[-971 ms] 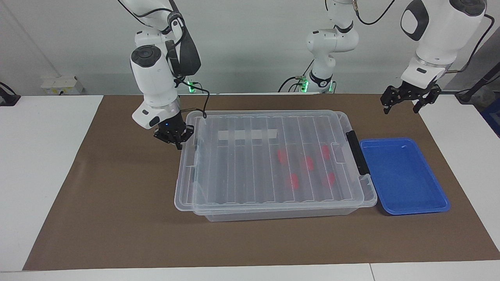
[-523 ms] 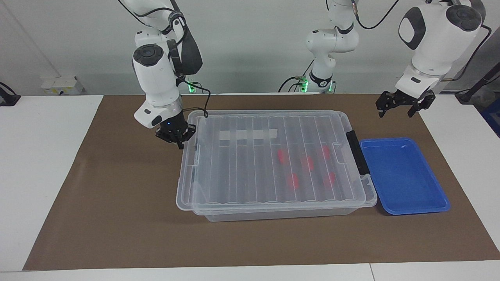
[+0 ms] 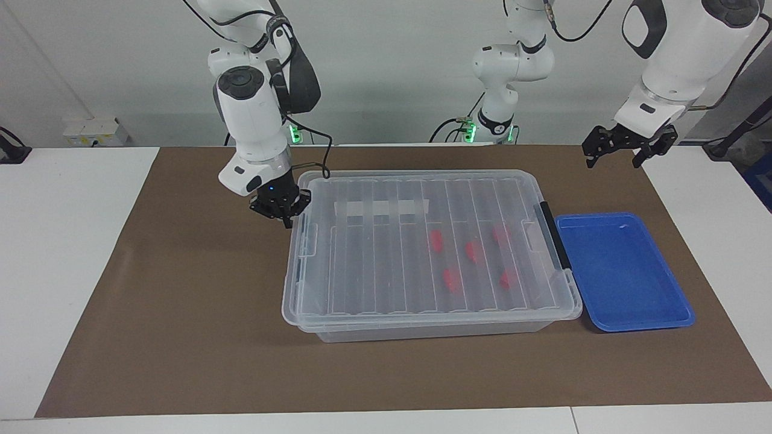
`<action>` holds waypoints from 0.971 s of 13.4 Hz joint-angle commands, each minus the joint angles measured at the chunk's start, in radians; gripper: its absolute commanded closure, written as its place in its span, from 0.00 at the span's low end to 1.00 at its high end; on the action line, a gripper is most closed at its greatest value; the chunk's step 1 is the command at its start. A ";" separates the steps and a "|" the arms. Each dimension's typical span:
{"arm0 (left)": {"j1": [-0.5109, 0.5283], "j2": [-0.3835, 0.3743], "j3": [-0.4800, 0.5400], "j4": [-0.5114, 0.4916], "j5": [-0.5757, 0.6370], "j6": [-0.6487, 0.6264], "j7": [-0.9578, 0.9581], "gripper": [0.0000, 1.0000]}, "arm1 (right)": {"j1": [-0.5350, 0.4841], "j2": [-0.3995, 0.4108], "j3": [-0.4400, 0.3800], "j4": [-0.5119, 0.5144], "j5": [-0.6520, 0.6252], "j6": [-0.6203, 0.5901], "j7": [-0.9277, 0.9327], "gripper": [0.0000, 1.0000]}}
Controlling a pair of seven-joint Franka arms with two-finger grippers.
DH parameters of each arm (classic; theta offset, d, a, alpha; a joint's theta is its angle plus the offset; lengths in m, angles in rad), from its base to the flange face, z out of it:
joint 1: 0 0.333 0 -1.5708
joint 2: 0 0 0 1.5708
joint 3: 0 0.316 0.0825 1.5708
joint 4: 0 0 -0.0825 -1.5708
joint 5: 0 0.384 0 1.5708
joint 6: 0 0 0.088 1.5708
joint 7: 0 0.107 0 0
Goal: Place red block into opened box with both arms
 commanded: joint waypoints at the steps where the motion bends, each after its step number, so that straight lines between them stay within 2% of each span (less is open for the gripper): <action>1: -0.014 0.002 0.011 0.020 0.005 -0.019 0.003 0.00 | -0.018 -0.030 0.006 -0.004 0.019 0.004 -0.010 1.00; 6: 0.002 -0.013 0.017 -0.008 0.005 -0.021 0.003 0.00 | -0.084 -0.098 0.003 -0.006 0.019 -0.076 -0.007 1.00; 7: 0.002 -0.013 0.017 -0.008 0.005 -0.021 0.005 0.00 | -0.092 -0.113 0.001 -0.003 0.019 -0.084 0.010 0.63; 8: 0.002 -0.013 0.017 -0.008 0.005 -0.021 0.003 0.00 | -0.107 -0.124 0.000 -0.003 0.019 -0.085 0.037 0.01; 13: 0.004 -0.013 0.017 -0.008 0.005 -0.021 0.003 0.00 | -0.161 -0.118 -0.003 0.112 0.017 -0.216 0.054 0.00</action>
